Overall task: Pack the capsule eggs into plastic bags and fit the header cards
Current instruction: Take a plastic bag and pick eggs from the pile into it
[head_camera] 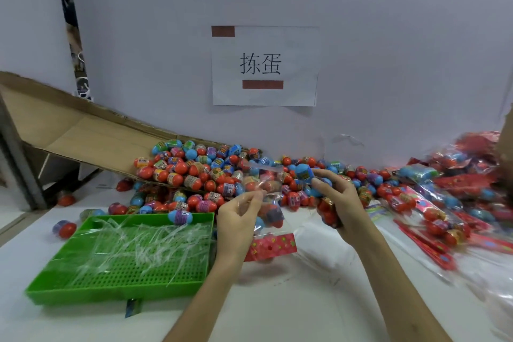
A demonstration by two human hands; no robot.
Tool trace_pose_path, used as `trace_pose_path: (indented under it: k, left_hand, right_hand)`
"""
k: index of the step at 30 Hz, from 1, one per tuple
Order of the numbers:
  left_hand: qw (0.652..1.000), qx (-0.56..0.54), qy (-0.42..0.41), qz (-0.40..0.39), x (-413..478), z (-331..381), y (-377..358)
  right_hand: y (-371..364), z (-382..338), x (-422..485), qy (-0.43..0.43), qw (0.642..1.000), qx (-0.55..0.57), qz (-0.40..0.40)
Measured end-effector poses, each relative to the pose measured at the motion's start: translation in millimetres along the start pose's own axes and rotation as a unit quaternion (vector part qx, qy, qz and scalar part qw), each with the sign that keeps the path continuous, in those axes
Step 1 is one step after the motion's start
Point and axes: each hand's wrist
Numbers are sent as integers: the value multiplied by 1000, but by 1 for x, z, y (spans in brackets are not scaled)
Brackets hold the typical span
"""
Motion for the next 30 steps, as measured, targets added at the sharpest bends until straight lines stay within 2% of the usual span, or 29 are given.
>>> trace_pose_path:
  k: [3, 6, 10, 14, 21, 30]
  left_hand:
    - [999, 7, -28, -19, -1, 1, -1]
    - [998, 18, -44, -39, -3, 3, -1]
    - [994, 21, -82, -69, -6, 6, -2]
    - [991, 61, -102, -67, -4, -1, -3]
    - [985, 105, -122, -56, -5, -2, -3]
    - [974, 151, -116, -121, -8, -3, -4]
  right_hand:
    - [-6, -7, -8, 63, 997, -14, -40]
    - [-13, -9, -12, 138, 988, -62, -26]
    - [-19, -7, -14, 198, 975, -99, -4]
    - [-17, -10, -14, 199, 976, -90, 8]
    - [-16, -9, -14, 209, 959, -170, -90]
    - [-11, -11, -12, 201, 936, -249, -148]
Point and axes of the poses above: each hand's wrist, its own x-axis towards the middle knuckle, its own y-axis out of the back of the hand, z = x × y, and after that the axes turned 11 degrees about z, right-handed
